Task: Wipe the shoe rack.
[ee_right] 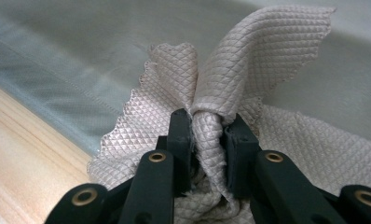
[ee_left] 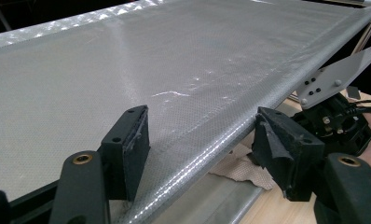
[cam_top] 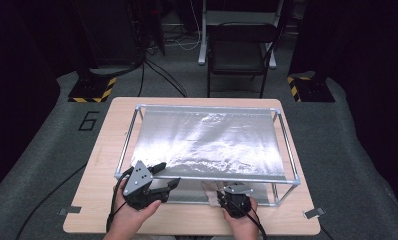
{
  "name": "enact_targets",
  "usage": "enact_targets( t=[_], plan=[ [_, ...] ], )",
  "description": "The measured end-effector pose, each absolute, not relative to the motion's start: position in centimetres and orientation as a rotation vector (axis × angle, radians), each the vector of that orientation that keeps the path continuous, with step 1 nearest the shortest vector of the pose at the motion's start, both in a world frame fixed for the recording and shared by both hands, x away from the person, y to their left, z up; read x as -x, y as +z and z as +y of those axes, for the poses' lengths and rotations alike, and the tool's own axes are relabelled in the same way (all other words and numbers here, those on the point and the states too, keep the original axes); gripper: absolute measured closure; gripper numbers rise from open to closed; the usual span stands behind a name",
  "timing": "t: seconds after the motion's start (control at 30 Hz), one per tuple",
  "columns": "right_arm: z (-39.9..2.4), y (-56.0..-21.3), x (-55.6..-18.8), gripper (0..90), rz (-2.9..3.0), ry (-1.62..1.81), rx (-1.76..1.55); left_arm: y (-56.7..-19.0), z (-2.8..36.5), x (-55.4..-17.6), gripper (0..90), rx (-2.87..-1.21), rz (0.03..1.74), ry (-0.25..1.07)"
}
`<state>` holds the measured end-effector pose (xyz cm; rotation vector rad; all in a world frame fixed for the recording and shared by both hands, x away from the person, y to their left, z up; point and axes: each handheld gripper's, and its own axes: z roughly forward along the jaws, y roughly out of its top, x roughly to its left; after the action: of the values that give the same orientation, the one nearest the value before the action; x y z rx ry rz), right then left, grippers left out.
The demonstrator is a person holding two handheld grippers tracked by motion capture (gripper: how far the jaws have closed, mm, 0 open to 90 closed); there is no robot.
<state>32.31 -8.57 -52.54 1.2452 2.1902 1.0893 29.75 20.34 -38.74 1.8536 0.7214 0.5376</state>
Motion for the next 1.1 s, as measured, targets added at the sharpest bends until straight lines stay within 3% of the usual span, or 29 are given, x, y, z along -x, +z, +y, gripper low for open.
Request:
enact_targets(
  t=[0.33,0.9,1.1],
  plan=[
    [-9.6,-52.5,-32.3,75.7,2.186,1.083,-1.252,-38.7,20.4,-29.8,36.1,-1.855,0.717,0.54],
    [-15.8,-52.3,-31.2,75.7,2.079,1.051,-1.387,-38.7,20.4,-29.9,36.2,-1.854,0.718,0.538],
    [-15.0,-52.4,-31.3,75.8,2.084,1.028,-1.38,-38.7,20.3,-29.9,36.2,-1.853,0.721,0.537]
  ],
)
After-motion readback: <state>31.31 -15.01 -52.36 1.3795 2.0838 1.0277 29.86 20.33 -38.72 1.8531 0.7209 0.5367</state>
